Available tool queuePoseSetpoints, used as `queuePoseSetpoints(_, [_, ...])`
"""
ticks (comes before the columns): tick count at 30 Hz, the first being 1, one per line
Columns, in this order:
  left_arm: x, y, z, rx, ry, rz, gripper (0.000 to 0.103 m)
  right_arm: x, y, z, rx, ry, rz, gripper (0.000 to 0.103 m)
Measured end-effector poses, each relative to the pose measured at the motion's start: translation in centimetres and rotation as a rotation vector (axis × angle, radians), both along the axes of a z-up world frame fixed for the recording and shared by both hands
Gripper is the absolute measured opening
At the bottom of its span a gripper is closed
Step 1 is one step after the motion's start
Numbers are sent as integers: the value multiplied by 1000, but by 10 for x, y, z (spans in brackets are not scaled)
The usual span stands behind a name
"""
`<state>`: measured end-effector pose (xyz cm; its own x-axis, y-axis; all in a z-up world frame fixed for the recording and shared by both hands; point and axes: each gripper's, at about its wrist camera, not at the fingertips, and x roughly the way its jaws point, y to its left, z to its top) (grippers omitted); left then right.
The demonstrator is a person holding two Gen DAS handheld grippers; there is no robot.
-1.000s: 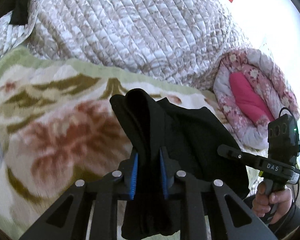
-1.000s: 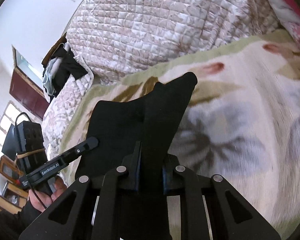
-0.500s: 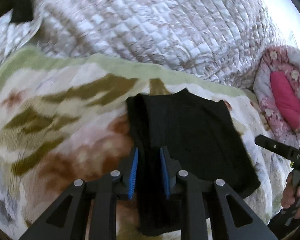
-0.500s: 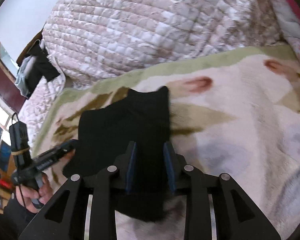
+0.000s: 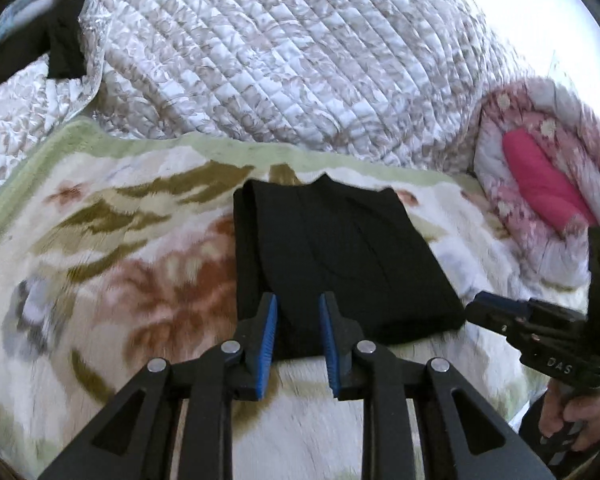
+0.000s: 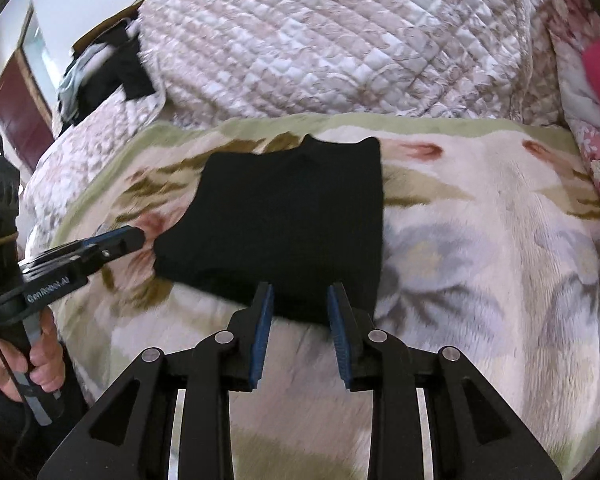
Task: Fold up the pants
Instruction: 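Release the pants and pull both grippers back from the stack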
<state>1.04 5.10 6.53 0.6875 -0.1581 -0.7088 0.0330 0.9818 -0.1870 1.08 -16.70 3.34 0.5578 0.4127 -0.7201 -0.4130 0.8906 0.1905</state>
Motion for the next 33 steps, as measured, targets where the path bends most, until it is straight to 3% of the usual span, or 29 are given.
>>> queuePoseSetpoints(1, [-5,-4,-1,2,7,-2,24,-6,1,1,-8,-4,1,32])
queuePoseSetpoints(3, [-13,-10,-5,13,23,-5,25,-15,1,1,-18,-12,3,48])
queuePoseSetpoints(4, [-17,-12,-8,23,28,-4,25,-18,1,1,-20,-14,1,49])
queuePoseSetpoints(10, [-31,-19,-20,70,45,-6,31,-24,-1,-11,-45,9,-17,50])
queuePoseSetpoints(18, [-22,-18,-35,110,56,4,32,-17,1,-29,-85,30,-26,50])
queuePoseSetpoints(28, [-11,-16,-59,119,93,2,32,-7,3,-47,-116,54,-32,50])
queuePoseSetpoints(33, [-13,-18,-63,125,75,-7,37,-6,5,-50,-123,52,-33,54])
